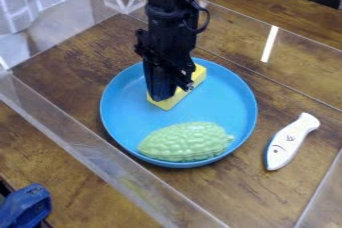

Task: Remove the green object from inside the blue tray and put it on the table

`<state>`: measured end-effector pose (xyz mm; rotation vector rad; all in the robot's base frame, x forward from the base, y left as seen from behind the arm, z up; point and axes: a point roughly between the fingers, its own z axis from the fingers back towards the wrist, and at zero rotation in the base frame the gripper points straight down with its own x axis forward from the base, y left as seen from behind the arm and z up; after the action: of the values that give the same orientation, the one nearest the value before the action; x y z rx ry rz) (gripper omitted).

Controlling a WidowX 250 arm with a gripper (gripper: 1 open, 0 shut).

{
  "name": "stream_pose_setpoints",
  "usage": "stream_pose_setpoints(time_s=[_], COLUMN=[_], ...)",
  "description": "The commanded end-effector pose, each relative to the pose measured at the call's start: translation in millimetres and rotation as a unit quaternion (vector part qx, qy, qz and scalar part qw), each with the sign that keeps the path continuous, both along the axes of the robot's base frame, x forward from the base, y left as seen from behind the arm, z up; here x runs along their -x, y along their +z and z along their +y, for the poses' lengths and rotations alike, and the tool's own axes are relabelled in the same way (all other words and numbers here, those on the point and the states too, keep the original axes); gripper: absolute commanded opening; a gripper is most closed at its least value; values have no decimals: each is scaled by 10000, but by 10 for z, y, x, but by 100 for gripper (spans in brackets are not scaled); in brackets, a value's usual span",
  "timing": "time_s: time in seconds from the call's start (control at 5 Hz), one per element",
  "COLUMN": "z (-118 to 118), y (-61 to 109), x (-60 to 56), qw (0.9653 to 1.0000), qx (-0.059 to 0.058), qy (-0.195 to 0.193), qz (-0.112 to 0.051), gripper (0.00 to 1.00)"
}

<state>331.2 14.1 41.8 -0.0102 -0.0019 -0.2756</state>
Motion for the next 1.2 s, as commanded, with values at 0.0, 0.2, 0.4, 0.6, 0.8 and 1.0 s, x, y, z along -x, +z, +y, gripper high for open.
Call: stream_pose_setpoints(time_s=[0.0, 0.2, 0.4, 0.6, 0.8, 1.0], z=[25, 41, 46, 103, 195, 288], y=[72, 204, 127, 17, -84, -206], x=[-123, -268, -490, -720, -840, -936], qw=[9999, 9994, 9992, 9992, 9993, 9990], qx=[-39, -69, -78, -93, -119, -119], qy=[-99, -255, -214, -160, 61, 294], qz=[-121, -224, -328, -348, -336, -307], gripper=[0, 0, 0, 0, 0, 0])
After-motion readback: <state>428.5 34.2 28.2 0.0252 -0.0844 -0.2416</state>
